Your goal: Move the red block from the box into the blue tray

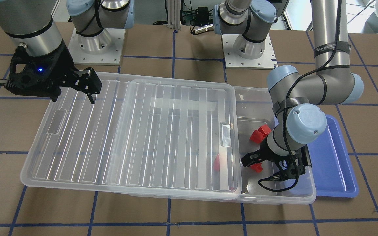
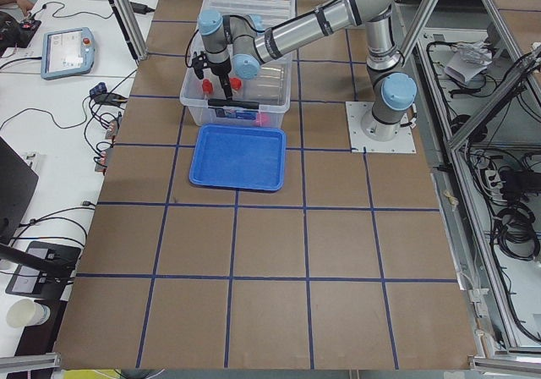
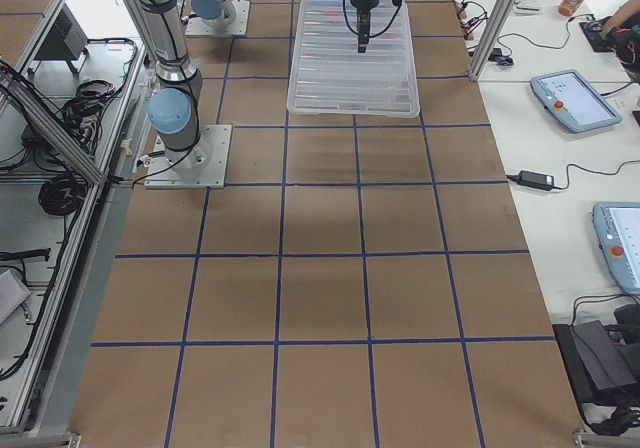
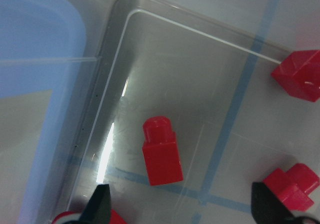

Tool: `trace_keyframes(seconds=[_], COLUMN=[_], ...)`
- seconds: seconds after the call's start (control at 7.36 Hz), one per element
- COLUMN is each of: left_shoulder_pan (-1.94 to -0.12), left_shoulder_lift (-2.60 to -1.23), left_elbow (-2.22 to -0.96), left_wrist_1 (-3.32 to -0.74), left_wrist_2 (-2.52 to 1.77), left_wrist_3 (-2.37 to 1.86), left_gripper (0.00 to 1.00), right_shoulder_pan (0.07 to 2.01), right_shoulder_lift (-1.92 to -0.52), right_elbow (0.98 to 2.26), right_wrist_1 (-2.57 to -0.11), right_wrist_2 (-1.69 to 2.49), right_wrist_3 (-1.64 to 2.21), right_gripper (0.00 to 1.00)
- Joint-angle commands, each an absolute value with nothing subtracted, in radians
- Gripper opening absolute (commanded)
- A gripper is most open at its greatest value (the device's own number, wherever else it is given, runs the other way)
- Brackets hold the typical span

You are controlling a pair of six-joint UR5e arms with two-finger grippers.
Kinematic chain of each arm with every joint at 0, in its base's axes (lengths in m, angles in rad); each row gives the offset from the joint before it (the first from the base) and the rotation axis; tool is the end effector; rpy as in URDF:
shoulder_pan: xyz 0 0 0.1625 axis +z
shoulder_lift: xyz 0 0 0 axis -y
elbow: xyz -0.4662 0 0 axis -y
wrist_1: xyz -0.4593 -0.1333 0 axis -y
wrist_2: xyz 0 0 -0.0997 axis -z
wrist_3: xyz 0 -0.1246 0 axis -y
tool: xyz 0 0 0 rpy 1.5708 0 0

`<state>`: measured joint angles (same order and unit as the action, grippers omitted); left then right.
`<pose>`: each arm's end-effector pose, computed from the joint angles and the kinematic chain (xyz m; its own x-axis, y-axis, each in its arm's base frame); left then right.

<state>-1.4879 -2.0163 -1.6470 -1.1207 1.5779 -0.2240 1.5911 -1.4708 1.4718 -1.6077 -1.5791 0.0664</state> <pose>-0.0749 -0.6982 0.2229 -0.9533 -0.3010 -0.0228 -0.3019 0.9509 0.0682 0.1446 -0.6071 0.5050 -0.9989 0.0463 0.0059 0.0461 0.9983 -0.0364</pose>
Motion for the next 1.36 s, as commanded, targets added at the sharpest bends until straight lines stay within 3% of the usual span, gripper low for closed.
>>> trace_keyframes(seconds=[0.0, 0.95, 1.09, 1.22], left_shoulder_pan=[-1.448, -1.457, -1.459, -1.459], left_shoulder_lift=[-2.029, -2.039, -2.039, -2.039], left_elbow=[-1.679, -1.788, -1.798, -1.795], left_wrist_1=[-1.106, -0.974, -0.97, -0.971], left_wrist_2=[1.577, 1.572, 1.571, 1.556], left_wrist_3=[-0.215, -0.213, -0.21, -0.222], left_gripper=[1.0, 1.0, 0.82, 0.29], right_shoulder_pan=[1.591, 1.589, 1.591, 1.591], right_shoulder_lift=[-1.473, -1.473, -1.473, -1.473], right_elbow=[1.482, 1.486, 1.486, 1.486], right_wrist_1=[-1.609, -1.609, -1.609, -1.609], right_wrist_2=[-1.582, -1.583, -1.588, -1.589], right_wrist_3=[0.066, 0.066, 0.066, 0.066], right_gripper=[1.0, 1.0, 1.0, 1.0])
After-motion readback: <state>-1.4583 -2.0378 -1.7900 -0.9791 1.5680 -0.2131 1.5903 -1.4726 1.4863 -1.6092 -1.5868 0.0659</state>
